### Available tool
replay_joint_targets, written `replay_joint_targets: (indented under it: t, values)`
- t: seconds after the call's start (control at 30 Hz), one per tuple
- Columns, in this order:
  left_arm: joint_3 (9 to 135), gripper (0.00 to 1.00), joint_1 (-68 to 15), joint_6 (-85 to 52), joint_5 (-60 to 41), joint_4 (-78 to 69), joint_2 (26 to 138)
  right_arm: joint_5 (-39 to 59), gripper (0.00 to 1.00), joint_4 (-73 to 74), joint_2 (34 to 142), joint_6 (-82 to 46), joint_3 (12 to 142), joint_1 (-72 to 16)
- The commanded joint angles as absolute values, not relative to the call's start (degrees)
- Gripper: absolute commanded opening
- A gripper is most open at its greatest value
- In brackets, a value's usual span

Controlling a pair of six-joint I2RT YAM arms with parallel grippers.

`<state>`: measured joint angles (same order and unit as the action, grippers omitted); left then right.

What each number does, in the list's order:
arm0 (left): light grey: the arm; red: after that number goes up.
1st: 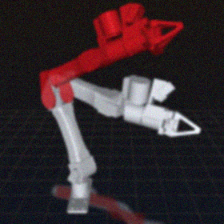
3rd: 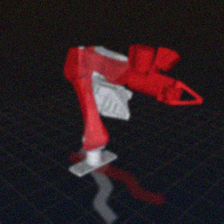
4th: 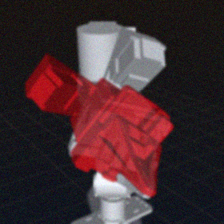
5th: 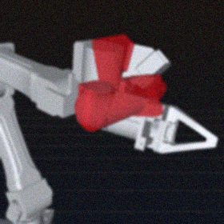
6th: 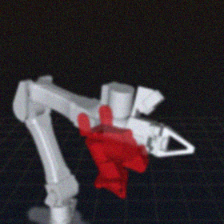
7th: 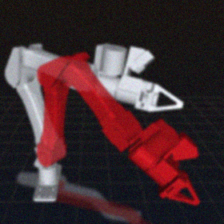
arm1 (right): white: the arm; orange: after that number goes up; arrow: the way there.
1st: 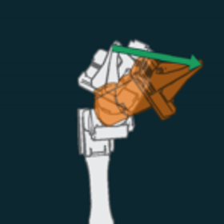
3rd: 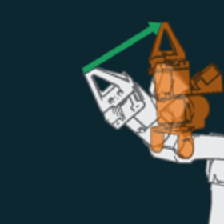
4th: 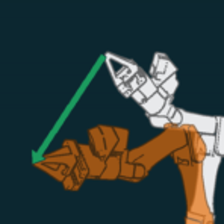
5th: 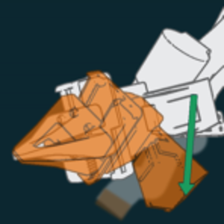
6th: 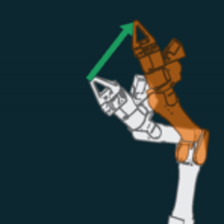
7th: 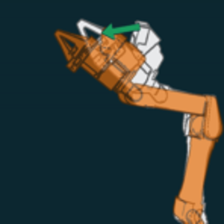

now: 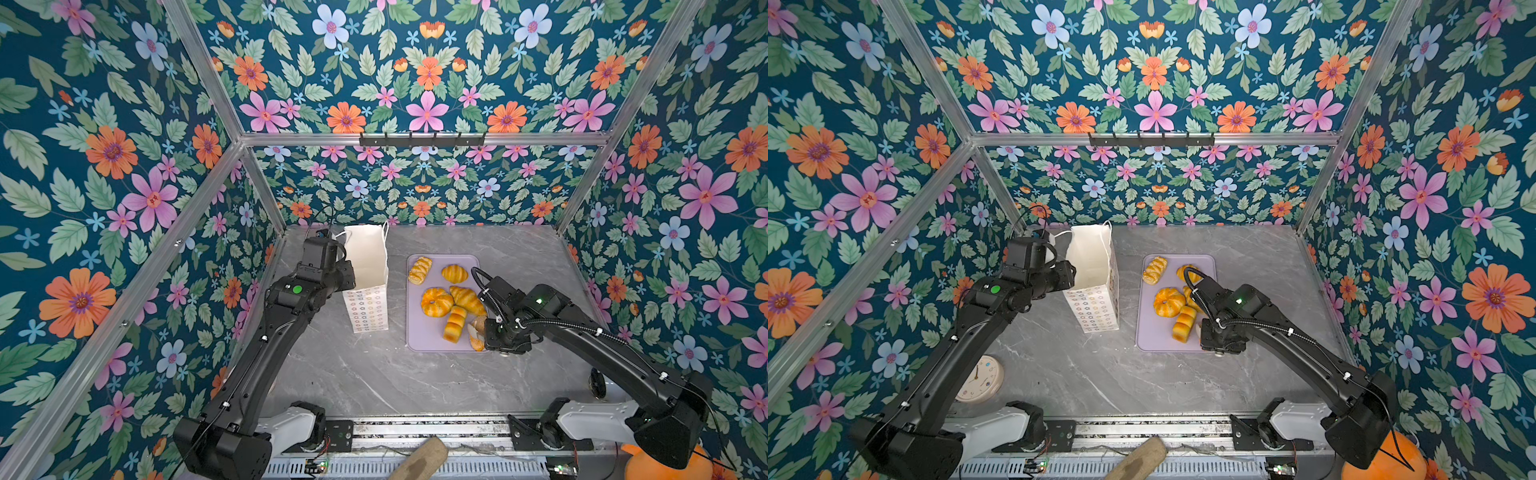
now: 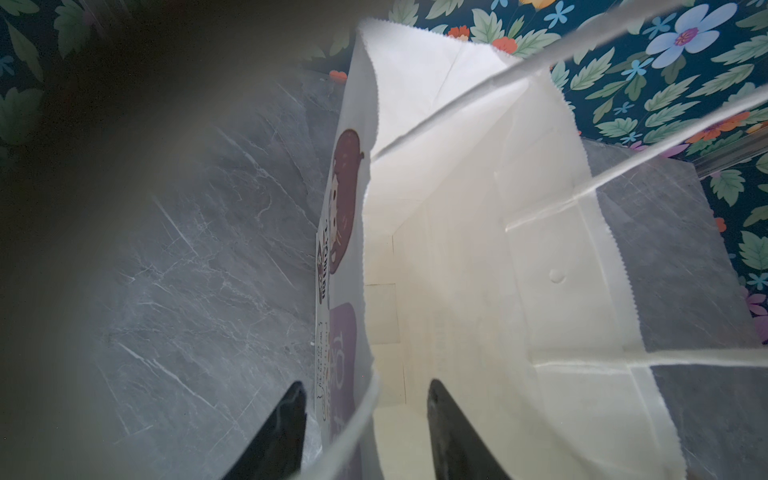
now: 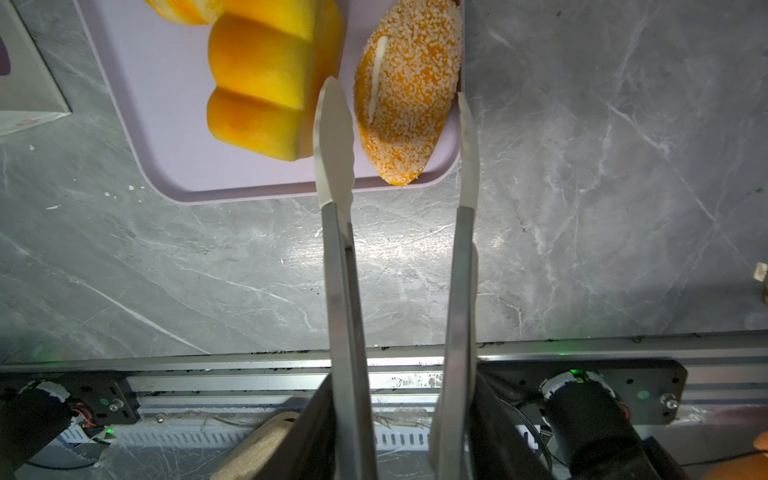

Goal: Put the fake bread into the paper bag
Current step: 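Lower the tongs in the right gripper beside the sesame-coated roll, then squeeze the tongs shut on the sesame-coated roll with the right gripper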

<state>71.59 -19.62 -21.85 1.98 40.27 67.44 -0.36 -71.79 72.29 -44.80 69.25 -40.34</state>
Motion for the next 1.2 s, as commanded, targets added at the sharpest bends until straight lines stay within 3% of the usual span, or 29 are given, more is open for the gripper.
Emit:
replay_joint_targets:
  t: [0.0, 1.17]
  values:
    - [71.6, 0.49, -19.6, -21.1, 1.7, 39.5, 67.3, -1.5, 0.47, -72.6, 72.0, -45.7, 70.3, -40.5]
    - [72.4, 0.48, -19.7, -21.0, 0.6, 39.2, 68.2, -2.7, 0.50, -68.8, 75.3, -46.3, 68.2, -41.3]
